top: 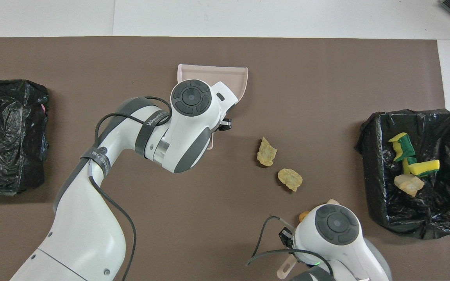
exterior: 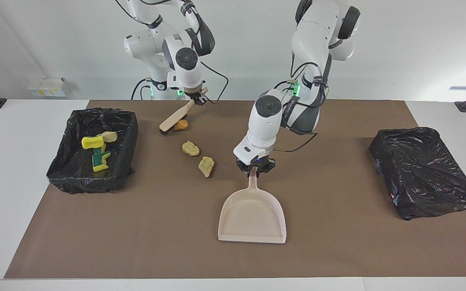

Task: Sweep and dump trash in bin
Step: 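Set the dustpan beside the crusts while the right gripper brings the brush behind them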

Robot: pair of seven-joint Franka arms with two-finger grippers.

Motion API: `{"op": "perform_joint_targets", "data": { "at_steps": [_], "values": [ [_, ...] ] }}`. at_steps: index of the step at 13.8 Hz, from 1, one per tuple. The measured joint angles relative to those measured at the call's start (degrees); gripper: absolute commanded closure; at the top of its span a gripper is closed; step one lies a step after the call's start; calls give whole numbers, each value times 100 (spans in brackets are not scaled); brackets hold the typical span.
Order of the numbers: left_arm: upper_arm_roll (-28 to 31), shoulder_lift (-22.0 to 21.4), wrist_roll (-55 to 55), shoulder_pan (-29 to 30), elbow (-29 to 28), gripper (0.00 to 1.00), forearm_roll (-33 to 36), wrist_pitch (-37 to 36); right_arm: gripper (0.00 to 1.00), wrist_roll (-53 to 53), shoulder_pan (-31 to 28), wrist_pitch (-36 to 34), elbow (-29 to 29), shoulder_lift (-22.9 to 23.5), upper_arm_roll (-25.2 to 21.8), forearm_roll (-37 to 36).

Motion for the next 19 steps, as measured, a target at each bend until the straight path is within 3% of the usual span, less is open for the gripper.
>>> {"op": "perform_joint_targets", "data": {
  "at_steps": [3,5,8,11,13,16,19],
  "values": [
    [78,-84,387,175,132,100,361,-154,100,-417,-7,718,-5,94,-7,4],
    [105,-361,1522,469,202,100,403,-544,100,-903,-107,1062,106,264,-20,7],
    [193,-700,2759,688,186,100,508,-1077,100,-1198,-231,1084,790,753,-44,8],
    [241,-983,4429,1003,184,100,543,-1833,100,-1464,-231,787,1426,1206,-59,-3],
    [254,-1272,5806,1320,150,100,549,-2432,100,-1835,-301,499,1536,1234,-90,-93],
    [272,-1710,7403,1627,-313,100,629,-2833,100,-2331,-555,108,1602,1108,-115,-192],
    [224,-2125,7957,1618,-1155,100,751,-2774,100,-2751,-764,-503,1507,699,-125,-302]
  ]
}}
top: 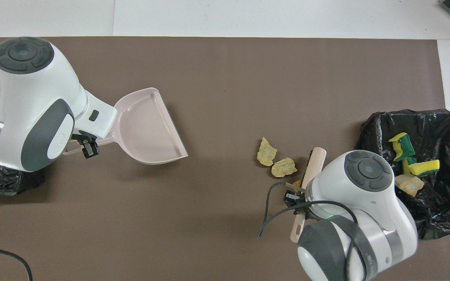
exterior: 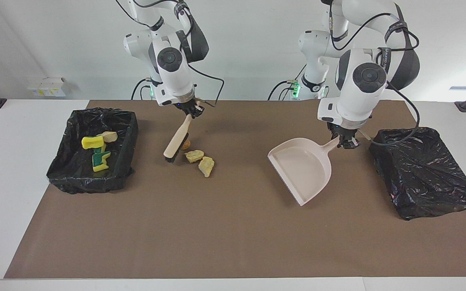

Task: Sweep and dump trash in bin
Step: 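Set the dustpan beside the crusts while the right gripper brings the brush behind them, then sweep the crusts toward the dustpan with the brush in the right gripper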

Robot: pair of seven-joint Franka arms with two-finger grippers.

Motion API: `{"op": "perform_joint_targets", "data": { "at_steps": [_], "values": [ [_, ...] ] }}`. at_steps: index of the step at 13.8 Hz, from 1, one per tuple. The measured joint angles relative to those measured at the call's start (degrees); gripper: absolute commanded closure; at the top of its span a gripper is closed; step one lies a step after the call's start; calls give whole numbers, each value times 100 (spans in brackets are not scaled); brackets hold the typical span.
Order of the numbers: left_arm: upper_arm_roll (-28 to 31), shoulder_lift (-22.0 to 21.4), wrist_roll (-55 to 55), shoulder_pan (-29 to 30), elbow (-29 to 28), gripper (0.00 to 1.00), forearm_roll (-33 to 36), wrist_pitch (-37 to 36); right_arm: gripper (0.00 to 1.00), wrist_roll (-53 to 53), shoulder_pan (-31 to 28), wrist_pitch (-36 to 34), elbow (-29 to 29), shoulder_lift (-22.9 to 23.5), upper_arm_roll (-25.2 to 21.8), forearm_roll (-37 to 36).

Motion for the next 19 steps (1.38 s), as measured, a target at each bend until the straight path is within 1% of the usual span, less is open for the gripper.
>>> {"op": "perform_joint_targets", "data": {
  "at_steps": [2,4,7,9,10,12,14,16,19],
  "values": [
    [-31,-251,113,-5,-555,100,1,567,100,-236,-59,-89,-399,-394,0,-26],
    [-49,-424,125,-33,-1039,100,2,1125,100,-256,-55,-88,-930,-829,31,-23],
    [-81,-472,42,-330,-1459,100,2,1407,100,-263,-34,32,-1658,-1443,84,-22],
    [-99,-475,-17,-427,-1531,100,2,1430,100,-397,-31,457,-1965,-1583,92,-22],
    [-99,-478,-147,-497,-1573,100,2,1465,100,-523,-32,695,-2071,-1562,93,-22],
    [-104,-479,-540,-687,-1692,100,2,1681,100,-587,9,1167,-2172,-1371,100,-22],
    [-105,-479,-674,-736,-1739,100,2,1790,100,-570,206,1627,-2107,-976,104,-13],
    [-87,-479,-683,-736,-1743,100,2,1833,100,-567,273,1848,-1784,-596,109,-13],
    [-71,-480,-708,-735,-1757,100,2,1849,100,-614,272,1859,-910,54,109,-13]
  ]
}}
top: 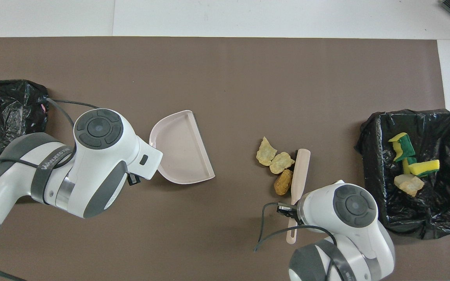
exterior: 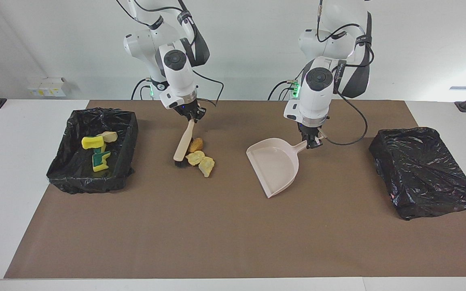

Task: Sweep and dump trash in bin
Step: 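Sweep the crusts toward the dustpan with the brush in the right gripper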

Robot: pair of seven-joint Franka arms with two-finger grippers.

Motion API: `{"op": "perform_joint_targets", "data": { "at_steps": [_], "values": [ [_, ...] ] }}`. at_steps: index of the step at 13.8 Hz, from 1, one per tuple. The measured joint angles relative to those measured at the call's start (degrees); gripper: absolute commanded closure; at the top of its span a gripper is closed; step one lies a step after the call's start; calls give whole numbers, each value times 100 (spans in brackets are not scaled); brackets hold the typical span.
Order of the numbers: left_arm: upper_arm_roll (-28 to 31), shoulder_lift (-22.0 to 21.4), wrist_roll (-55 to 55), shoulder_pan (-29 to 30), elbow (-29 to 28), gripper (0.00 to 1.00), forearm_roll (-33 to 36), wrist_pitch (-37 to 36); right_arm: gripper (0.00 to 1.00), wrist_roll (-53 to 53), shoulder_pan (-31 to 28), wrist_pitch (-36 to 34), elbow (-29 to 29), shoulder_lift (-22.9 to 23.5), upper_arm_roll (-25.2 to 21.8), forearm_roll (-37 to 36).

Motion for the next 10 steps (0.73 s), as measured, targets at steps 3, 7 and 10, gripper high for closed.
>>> {"op": "perform_joint_targets", "data": {
  "at_steps": [3,7,10],
  "values": [
    [0,-19,-124,0,-113,100,-1,45,100,-109,0,-65,632,504,0,0],
    [10,-135,-261,10,-414,100,-7,259,100,-622,-186,-1035,1508,937,-47,-39],
    [11,-348,-336,11,-806,100,-7,595,100,-1360,-574,-1397,1588,887,-126,-54]
  ]
}}
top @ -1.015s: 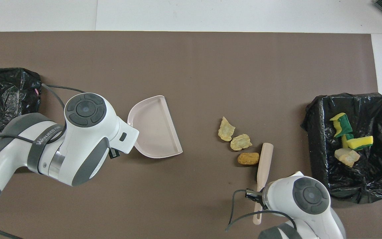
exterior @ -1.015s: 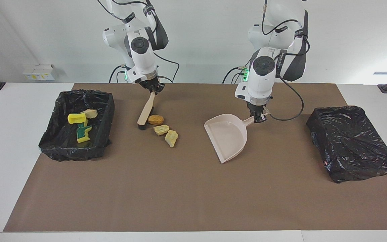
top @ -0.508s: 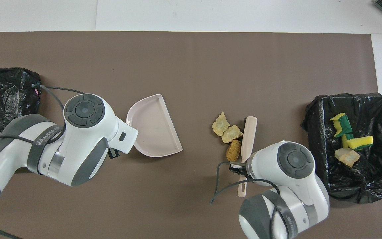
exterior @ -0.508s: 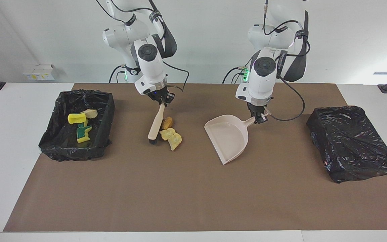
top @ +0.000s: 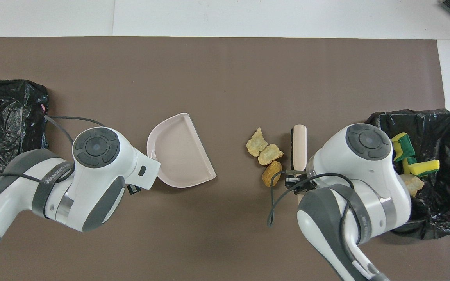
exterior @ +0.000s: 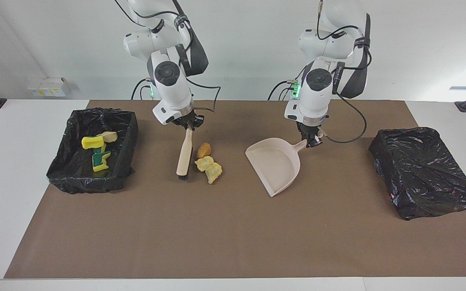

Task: Sweep and dump trash in bin
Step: 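Sweep the crusts toward the dustpan with the brush in the right gripper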

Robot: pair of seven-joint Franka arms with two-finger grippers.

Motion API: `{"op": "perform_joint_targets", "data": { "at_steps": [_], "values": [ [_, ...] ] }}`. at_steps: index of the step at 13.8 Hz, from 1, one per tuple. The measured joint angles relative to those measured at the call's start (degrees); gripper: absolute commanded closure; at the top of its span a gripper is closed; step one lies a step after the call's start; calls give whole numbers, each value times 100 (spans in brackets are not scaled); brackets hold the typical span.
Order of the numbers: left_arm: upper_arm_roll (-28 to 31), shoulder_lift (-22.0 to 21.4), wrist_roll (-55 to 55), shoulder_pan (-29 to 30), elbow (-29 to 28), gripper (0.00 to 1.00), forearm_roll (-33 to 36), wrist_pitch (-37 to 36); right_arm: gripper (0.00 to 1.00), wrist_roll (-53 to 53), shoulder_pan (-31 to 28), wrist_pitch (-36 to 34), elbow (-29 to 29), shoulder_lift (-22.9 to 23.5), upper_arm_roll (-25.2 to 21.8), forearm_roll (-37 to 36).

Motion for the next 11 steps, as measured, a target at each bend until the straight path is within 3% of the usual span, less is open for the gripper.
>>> {"op": "perform_joint_targets", "data": {
  "at_steps": [7,11],
  "values": [
    [-9,-95,-146,0,-125,100,0,73,100,-543,169,65,-733,-486,75,-208],
    [-11,-98,-154,-1,-128,100,0,75,100,-555,326,728,-1204,-553,82,-210]
  ]
}}
